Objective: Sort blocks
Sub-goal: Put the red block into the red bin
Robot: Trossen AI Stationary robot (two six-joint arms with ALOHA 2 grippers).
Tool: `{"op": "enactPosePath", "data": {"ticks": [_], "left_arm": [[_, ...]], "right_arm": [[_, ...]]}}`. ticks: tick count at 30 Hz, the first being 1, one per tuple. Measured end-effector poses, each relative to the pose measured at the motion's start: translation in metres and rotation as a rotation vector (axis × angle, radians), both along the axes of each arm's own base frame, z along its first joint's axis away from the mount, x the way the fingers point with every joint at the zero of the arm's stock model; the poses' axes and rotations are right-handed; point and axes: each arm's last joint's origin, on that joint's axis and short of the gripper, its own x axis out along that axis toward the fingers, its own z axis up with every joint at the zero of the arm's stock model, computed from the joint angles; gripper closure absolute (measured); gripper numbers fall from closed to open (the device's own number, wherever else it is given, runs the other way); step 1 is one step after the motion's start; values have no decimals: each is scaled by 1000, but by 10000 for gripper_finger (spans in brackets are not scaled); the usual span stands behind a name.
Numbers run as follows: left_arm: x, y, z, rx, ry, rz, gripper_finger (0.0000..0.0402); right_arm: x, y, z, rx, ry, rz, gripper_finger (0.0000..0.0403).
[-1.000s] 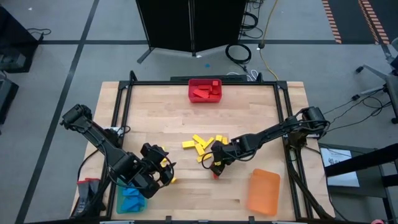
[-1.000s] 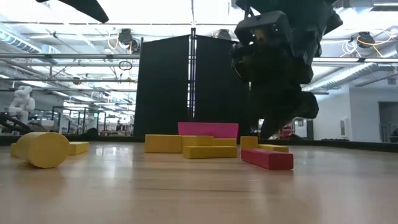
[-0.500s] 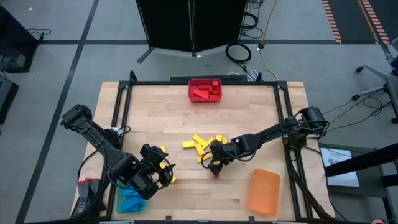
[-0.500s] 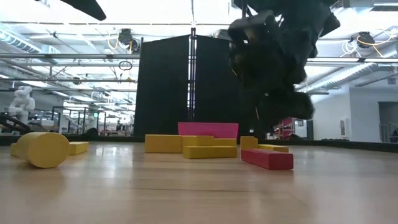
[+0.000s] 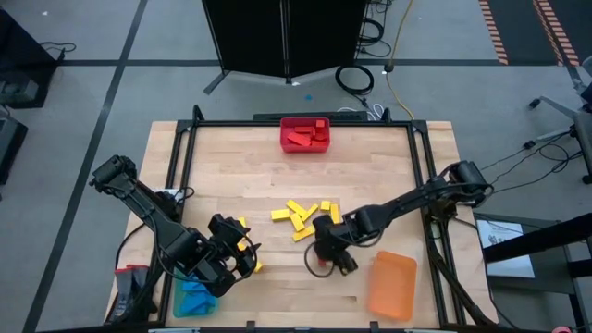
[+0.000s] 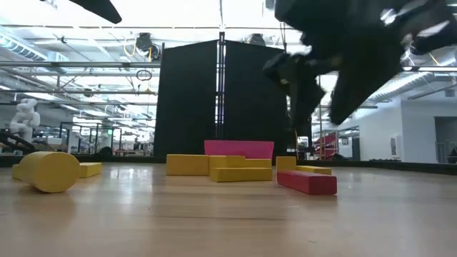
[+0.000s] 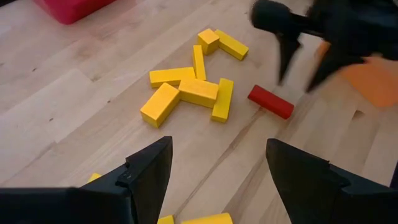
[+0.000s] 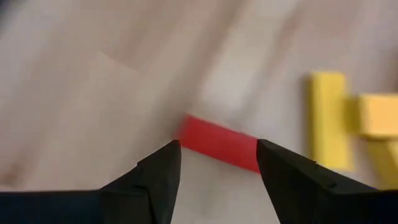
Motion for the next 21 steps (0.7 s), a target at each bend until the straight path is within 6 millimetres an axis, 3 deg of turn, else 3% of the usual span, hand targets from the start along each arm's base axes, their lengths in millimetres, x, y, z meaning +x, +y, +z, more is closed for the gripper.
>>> {"op": "enactPosePath", "data": {"ticks": [10,16,21], "left_arm": [[0,0,0,-1,-1,1,137],[0,0,0,-8,-11,14,137],[0,0,0,-24,-20,35,137]], "right_arm": [[4,-21,-3,-162,-35,209,197],[11,-15,-24,-258,-2,371,197],[28,-4,-33,-422,23,398,197]]}}
